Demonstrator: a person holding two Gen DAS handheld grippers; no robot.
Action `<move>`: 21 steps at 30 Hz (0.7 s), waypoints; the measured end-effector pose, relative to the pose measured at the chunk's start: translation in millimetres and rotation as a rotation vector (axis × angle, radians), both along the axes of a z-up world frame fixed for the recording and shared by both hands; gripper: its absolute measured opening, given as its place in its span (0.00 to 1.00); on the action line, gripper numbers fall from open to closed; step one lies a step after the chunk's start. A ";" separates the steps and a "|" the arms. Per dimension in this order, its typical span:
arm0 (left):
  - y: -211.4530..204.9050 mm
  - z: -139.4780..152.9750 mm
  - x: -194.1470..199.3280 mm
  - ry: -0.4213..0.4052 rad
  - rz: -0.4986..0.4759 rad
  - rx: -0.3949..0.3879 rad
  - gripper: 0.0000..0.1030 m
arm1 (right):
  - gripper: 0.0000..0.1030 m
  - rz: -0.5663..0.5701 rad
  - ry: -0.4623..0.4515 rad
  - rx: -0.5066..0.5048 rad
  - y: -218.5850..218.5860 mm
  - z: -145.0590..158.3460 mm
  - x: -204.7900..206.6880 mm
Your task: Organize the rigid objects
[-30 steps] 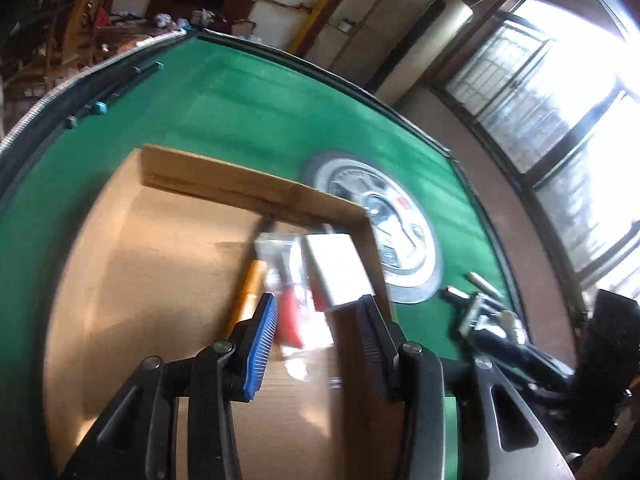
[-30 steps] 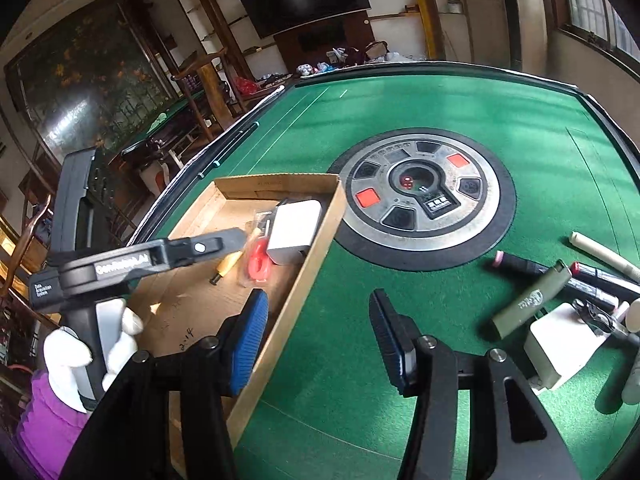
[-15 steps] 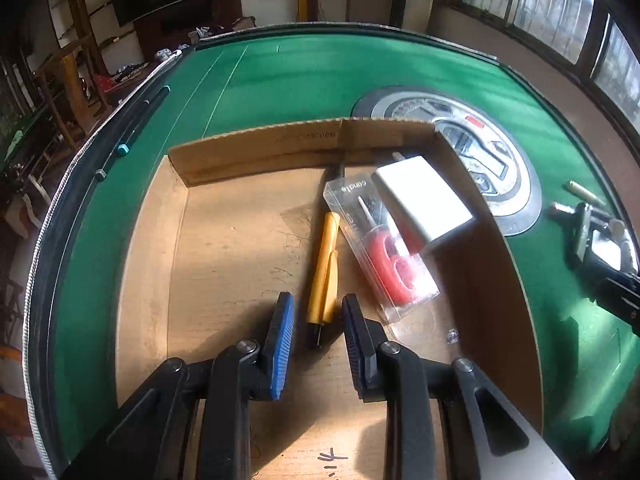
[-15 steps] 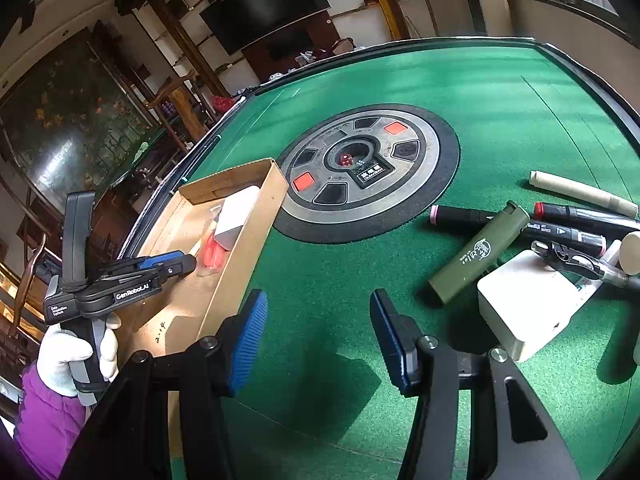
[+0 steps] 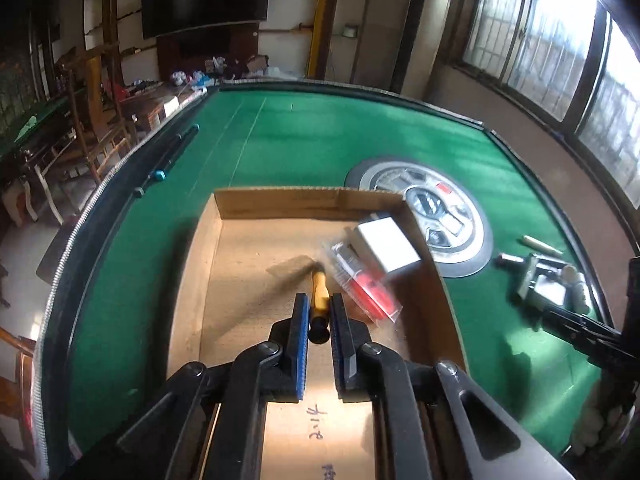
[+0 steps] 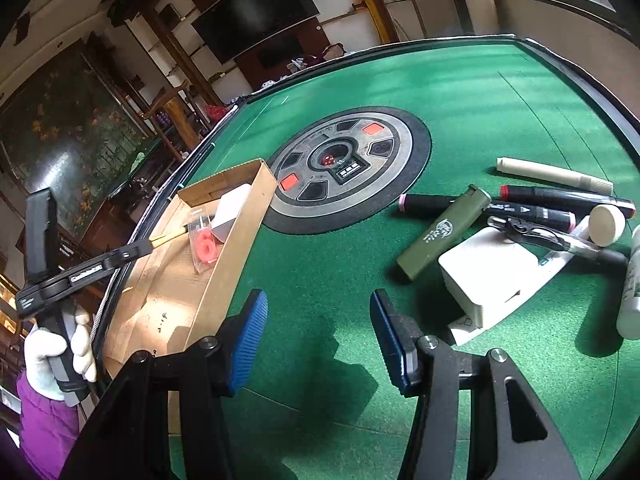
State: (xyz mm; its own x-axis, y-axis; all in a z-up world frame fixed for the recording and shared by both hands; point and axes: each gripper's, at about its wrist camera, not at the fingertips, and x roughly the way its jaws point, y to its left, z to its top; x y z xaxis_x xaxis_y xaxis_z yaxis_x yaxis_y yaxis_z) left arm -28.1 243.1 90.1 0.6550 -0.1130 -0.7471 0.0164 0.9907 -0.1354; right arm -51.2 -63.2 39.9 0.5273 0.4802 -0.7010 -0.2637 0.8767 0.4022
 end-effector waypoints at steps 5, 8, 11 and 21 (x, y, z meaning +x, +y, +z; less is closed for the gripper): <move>-10.0 50.5 -42.8 -0.121 -0.052 -0.045 0.09 | 0.51 -0.063 0.001 0.035 -32.2 0.8 -11.1; -21.4 77.9 -66.6 -0.178 -0.103 -0.084 0.09 | 0.51 -0.095 -0.002 0.050 -50.8 0.7 -21.3; -41.0 96.6 -86.9 -0.216 -0.178 -0.115 0.09 | 0.51 -0.115 -0.015 0.059 -69.2 2.8 -33.6; -125.9 55.7 -90.5 -0.030 -0.379 -0.125 0.08 | 0.51 -0.228 -0.022 0.061 -135.5 0.7 -52.2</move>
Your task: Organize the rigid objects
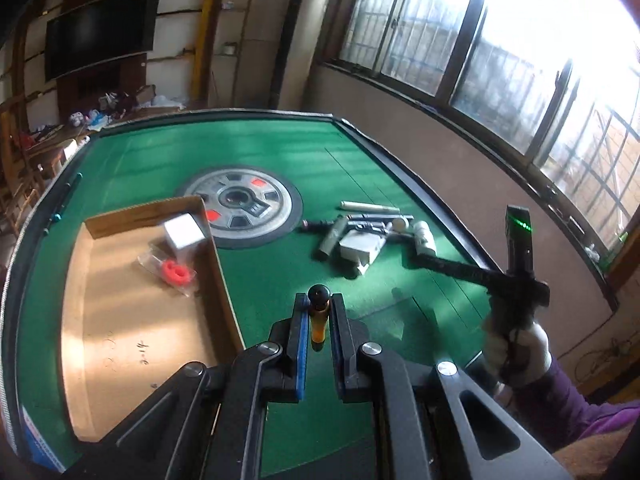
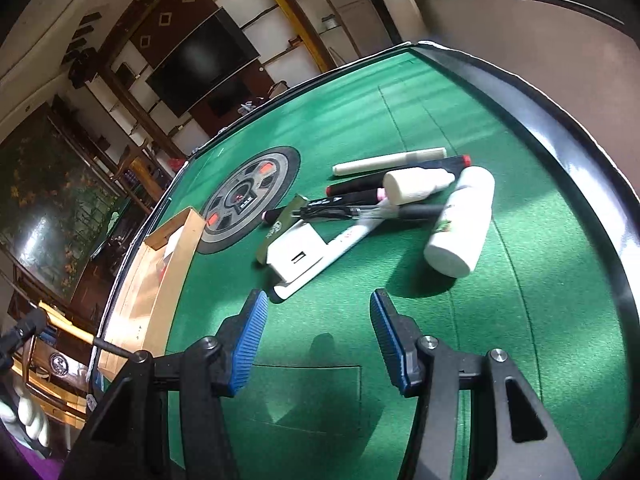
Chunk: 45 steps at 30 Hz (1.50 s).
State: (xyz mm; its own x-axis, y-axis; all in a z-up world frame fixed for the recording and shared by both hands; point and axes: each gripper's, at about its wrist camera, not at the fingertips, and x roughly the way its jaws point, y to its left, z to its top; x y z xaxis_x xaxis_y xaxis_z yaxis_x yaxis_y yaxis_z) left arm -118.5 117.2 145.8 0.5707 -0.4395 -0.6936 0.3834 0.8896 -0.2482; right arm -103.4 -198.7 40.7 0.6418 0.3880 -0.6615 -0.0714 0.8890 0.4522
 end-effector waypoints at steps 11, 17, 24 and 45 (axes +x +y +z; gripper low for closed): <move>-43.7 -62.4 105.3 0.262 0.003 0.085 0.09 | 0.51 -0.066 0.035 0.012 -29.7 -10.8 -3.2; -58.9 -111.6 145.5 0.299 0.085 0.143 0.08 | 0.51 -0.081 0.039 -0.016 -37.1 -10.0 -5.0; -47.9 -110.6 130.1 0.297 0.094 0.067 0.15 | 0.51 -0.112 0.073 -0.086 -47.1 -5.4 22.2; -62.0 -98.9 58.3 0.124 0.067 0.093 0.07 | 0.35 -0.196 0.194 -0.079 -58.0 -20.5 62.5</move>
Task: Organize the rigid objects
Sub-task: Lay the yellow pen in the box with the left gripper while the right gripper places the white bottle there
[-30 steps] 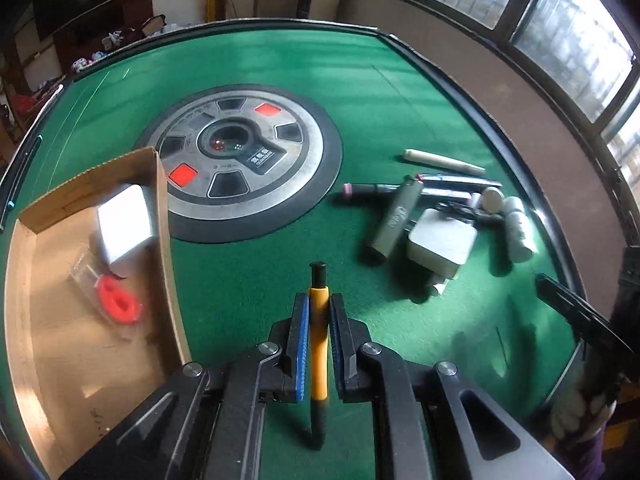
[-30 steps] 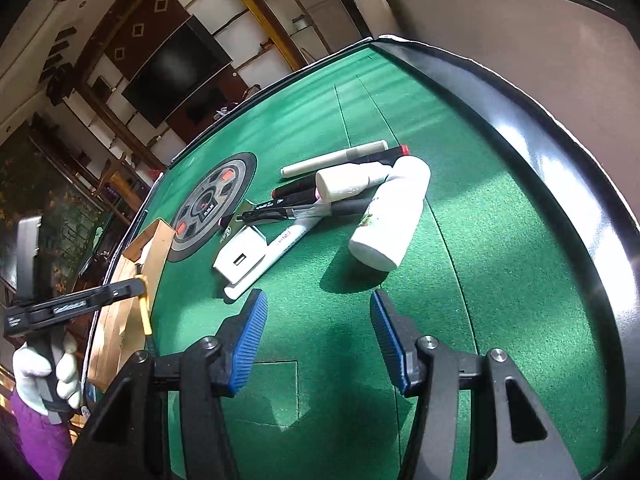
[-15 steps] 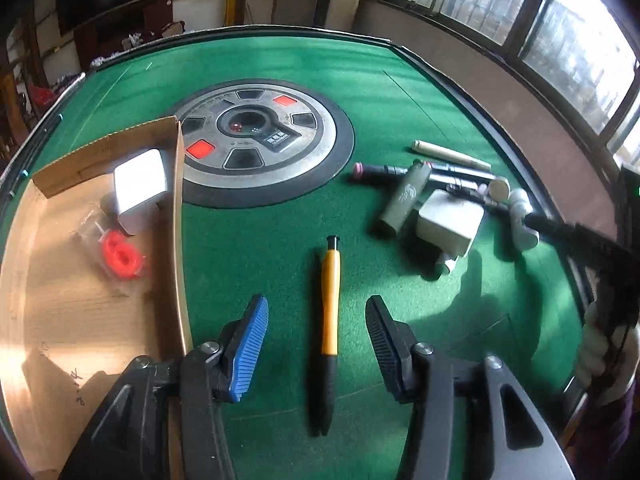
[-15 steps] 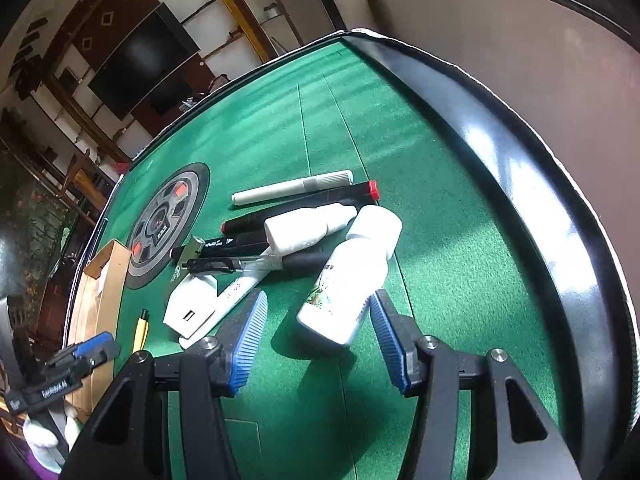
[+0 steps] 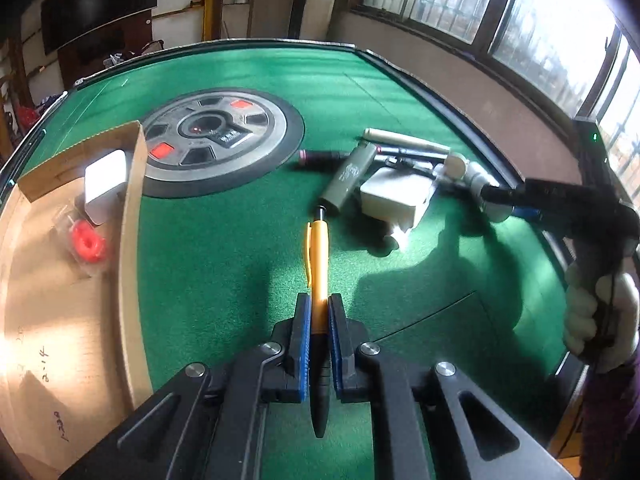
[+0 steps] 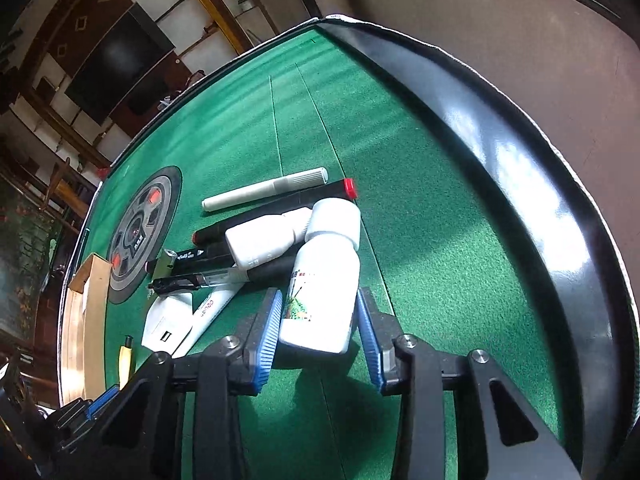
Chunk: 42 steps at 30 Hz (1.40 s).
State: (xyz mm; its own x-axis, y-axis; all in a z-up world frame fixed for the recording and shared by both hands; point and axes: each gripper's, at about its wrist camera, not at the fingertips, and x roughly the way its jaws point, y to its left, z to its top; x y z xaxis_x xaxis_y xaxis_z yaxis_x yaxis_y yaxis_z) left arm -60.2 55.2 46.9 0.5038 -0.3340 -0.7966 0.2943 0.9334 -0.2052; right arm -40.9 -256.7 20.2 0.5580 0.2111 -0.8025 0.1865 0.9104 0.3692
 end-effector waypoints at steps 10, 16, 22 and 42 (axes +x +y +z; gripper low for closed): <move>114.3 50.3 -20.4 -0.044 0.177 -0.205 0.07 | 0.32 0.167 -0.120 0.156 34.8 56.0 -42.1; 196.1 30.3 5.8 0.011 0.350 -0.170 0.07 | 0.32 0.396 -0.118 0.164 141.1 71.3 -17.5; 238.6 -2.7 44.1 0.073 0.447 -0.168 0.07 | 0.32 0.602 -0.065 0.210 262.0 65.0 13.0; 260.9 -28.1 84.2 0.061 0.507 -0.320 0.38 | 0.35 0.647 0.149 0.102 409.4 8.3 124.5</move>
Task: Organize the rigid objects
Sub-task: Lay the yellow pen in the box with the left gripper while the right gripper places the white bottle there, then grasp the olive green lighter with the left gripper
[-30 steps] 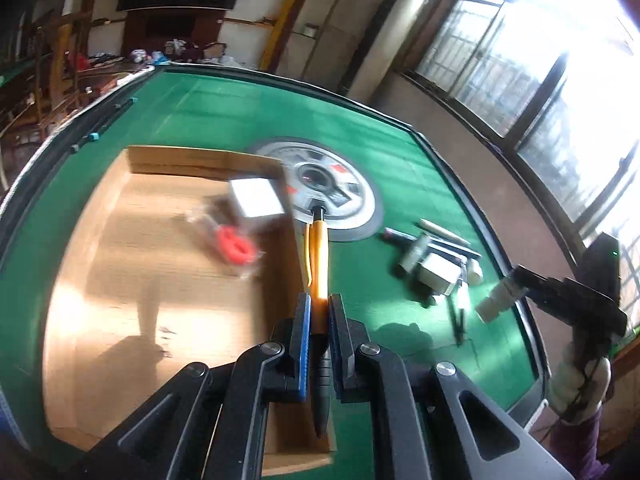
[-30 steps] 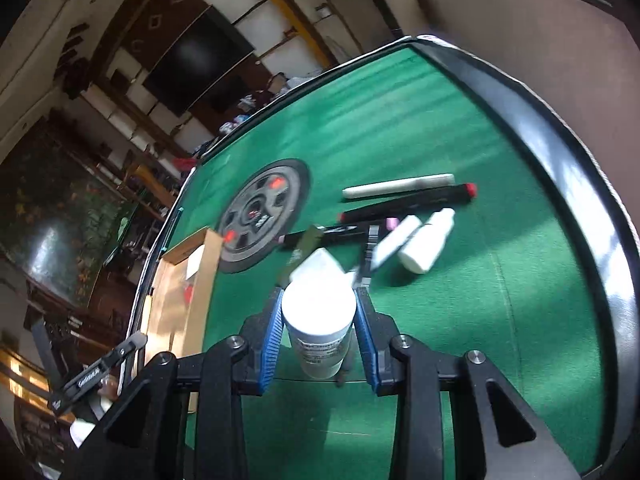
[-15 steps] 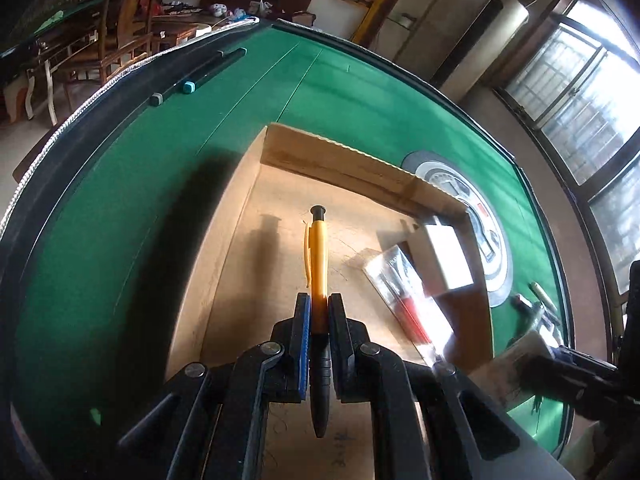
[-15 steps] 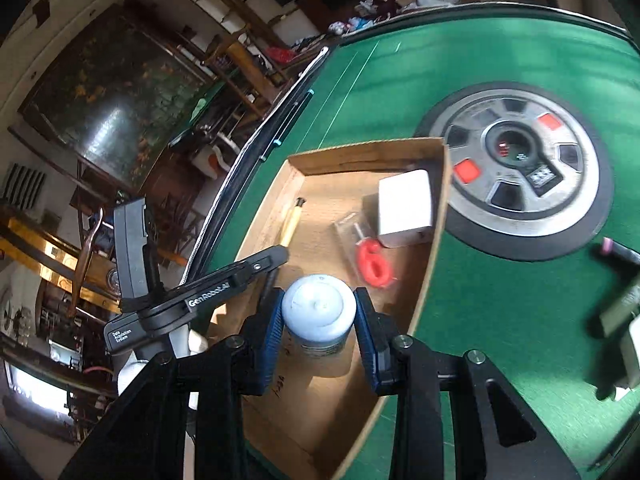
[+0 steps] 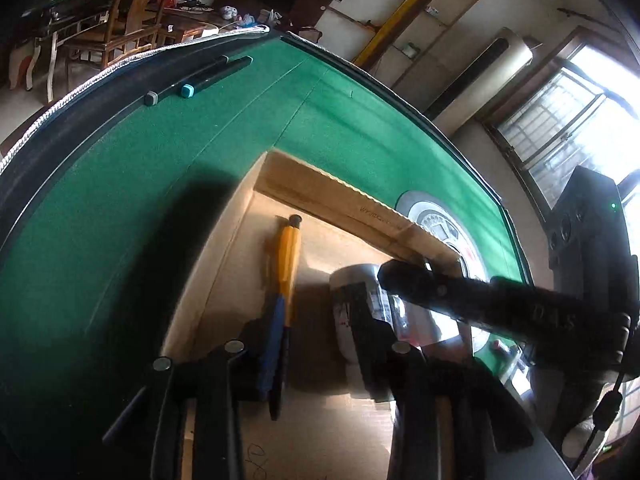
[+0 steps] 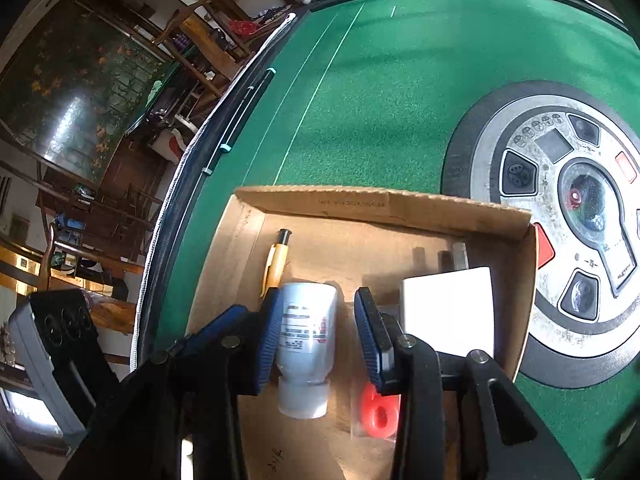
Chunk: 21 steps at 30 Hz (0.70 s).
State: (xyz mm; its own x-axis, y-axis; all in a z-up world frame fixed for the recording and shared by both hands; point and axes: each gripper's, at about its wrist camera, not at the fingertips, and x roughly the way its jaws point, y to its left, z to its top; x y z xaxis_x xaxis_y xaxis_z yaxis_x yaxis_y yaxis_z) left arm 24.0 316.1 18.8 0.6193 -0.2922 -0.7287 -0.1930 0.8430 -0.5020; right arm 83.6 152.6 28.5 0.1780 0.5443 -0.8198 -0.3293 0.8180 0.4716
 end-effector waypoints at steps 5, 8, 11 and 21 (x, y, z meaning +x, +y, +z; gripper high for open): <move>0.0 1.7 -6.0 -0.014 -0.023 -0.010 0.42 | 0.35 -0.037 -0.085 0.071 -32.5 23.8 -15.3; 3.3 1.1 -13.2 -0.020 -0.038 -0.032 0.42 | 0.38 -0.053 -0.190 0.062 -73.0 50.4 -41.0; 5.9 1.4 -25.7 -0.042 -0.044 -0.043 0.44 | 0.44 -0.094 -0.271 0.081 -129.4 71.0 -70.8; -41.5 80.5 -77.5 -0.194 -0.123 -0.068 0.83 | 0.69 -0.476 -0.386 -0.029 -346.3 67.2 -150.9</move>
State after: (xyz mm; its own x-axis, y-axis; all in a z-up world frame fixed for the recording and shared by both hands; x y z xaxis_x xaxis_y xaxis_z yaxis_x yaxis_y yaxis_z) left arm -53.5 274.5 99.3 0.7022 -0.4185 -0.5760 0.0147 0.8174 -0.5759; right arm -67.3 -193.6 95.7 0.6834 0.3109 -0.6605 -0.0676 0.9279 0.3667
